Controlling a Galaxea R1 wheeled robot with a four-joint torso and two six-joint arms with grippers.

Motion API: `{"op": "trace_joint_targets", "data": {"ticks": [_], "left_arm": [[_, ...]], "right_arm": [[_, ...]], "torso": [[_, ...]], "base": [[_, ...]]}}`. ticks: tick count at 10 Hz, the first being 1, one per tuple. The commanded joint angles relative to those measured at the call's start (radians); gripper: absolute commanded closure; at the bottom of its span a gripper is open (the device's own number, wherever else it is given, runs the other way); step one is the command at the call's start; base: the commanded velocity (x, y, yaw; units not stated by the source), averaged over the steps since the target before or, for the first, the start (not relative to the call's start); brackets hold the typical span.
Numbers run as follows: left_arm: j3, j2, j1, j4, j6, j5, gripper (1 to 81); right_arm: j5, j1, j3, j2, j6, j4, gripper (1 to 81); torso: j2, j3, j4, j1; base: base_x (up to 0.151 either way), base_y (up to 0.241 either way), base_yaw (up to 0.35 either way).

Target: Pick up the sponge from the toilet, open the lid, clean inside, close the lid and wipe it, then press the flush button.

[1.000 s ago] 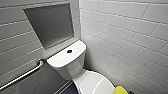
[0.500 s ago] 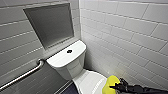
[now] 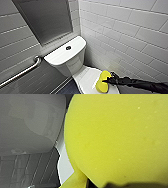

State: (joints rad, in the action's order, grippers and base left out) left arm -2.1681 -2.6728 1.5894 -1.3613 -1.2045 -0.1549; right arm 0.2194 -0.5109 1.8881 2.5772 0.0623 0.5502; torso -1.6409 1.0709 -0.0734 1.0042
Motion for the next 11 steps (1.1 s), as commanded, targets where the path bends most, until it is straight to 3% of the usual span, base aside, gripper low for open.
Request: {"op": "trace_joint_targets", "data": {"ticks": [1,3,6,7,10,11], "left_arm": [[0.010,0.017,0.025,-0.012,0.005,0.029,1.0],[0.010,0.019,0.027,-0.002,0.003,0.029,1.0],[0.010,0.020,0.031,0.004,0.003,0.029,1.0],[0.010,0.022,0.033,0.005,0.003,0.028,1.0],[0.010,0.030,0.047,0.005,0.003,0.026,1.0],[0.010,0.027,0.047,0.005,0.003,0.026,1.0]], "right_arm": [[0.118,0.221,0.137,0.105,-0.003,0.016,81.1],[0.120,0.249,0.286,0.224,-0.009,0.027,81.1],[0.129,0.263,0.486,0.373,-0.125,0.019,81.1],[0.135,0.266,0.532,0.408,-0.130,0.031,81.1],[0.124,0.226,0.580,0.441,-0.223,0.030,81.1],[0.127,0.203,0.577,0.427,-0.229,0.031,81.1]], "torso": [[0.000,-0.001,0.000,0.000],[0.000,0.000,0.000,0.000],[0.000,0.001,0.000,0.000],[0.000,0.001,0.000,0.000],[0.000,0.001,0.000,0.000],[0.000,0.001,0.000,0.000]], "base": [[0.000,0.000,0.000],[0.000,0.000,0.000],[0.000,0.000,0.000],[0.000,0.000,0.000],[0.000,0.000,0.000],[0.000,0.000,0.000]]}}
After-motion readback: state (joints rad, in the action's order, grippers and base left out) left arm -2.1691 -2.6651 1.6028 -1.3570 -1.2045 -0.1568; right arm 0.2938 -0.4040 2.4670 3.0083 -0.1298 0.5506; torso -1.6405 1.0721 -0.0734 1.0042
